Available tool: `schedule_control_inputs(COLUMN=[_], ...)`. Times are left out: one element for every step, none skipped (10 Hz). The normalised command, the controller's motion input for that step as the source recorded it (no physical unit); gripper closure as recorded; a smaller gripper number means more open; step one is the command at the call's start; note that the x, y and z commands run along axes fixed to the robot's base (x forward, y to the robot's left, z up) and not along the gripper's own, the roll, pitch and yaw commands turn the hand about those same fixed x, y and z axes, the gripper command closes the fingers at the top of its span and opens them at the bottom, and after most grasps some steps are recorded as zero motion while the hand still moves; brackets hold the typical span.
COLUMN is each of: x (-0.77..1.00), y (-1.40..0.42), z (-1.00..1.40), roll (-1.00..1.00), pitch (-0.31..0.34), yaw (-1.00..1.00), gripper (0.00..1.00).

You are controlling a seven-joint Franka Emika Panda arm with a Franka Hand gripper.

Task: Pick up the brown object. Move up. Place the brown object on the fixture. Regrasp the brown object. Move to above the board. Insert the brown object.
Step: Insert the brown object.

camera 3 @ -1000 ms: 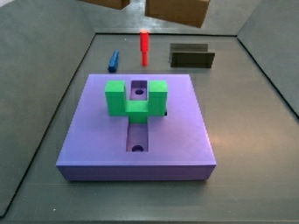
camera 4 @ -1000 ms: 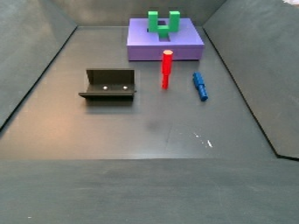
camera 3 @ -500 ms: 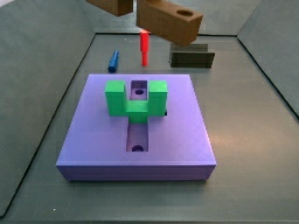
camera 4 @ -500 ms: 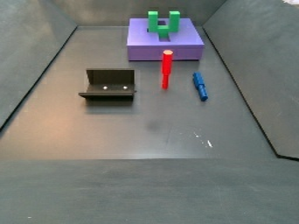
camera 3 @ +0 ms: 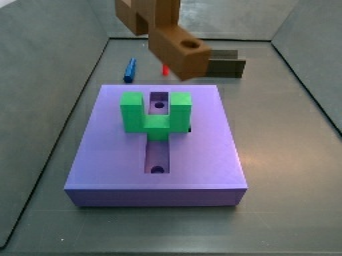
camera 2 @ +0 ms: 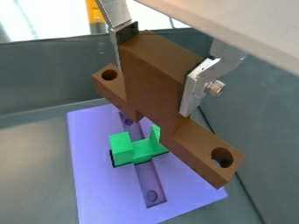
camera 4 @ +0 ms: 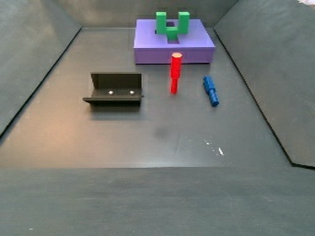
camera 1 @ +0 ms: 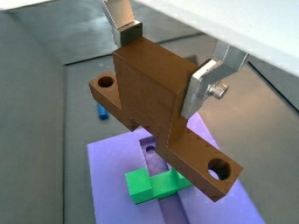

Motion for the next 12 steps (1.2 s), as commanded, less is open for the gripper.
schedule_control_inputs(x=[0.0,-0.02,-0.11,-0.09,-0.12,0.0,-0.03,0.0,0.0,0.0,0.0,0.07], y=[-0.05,-0.07,-0.06,-0.03,-0.03,0.07,0.04,0.0,-0.02,-0.08,-0.27,-0.29], z=[-0.27,-0.11,-0.07,-0.09,-0.13,-0.26,-0.1,0.0,-0.21,-0.36,-0.33,-0.34], roll=[-0.15,-0.23,-0.37,-0.39,-0.37,-0.4,-0.2,0.01,0.03,0.07,0.13,0.13], pitch=[-0.069,-0.15,-0.32,-0.339,-0.339,-0.186,-0.05,0.0,0.0,0.001,0.0,0.01], yaw=[-0.91,-0.87,-0.76,-0.75,-0.77,-0.48,-0.25,0.0,0.0,-0.03,-0.02,-0.05], gripper=[1.0,1.0,1.0,1.0,1.0,1.0,1.0,1.0,1.0,1.0,1.0,1.0])
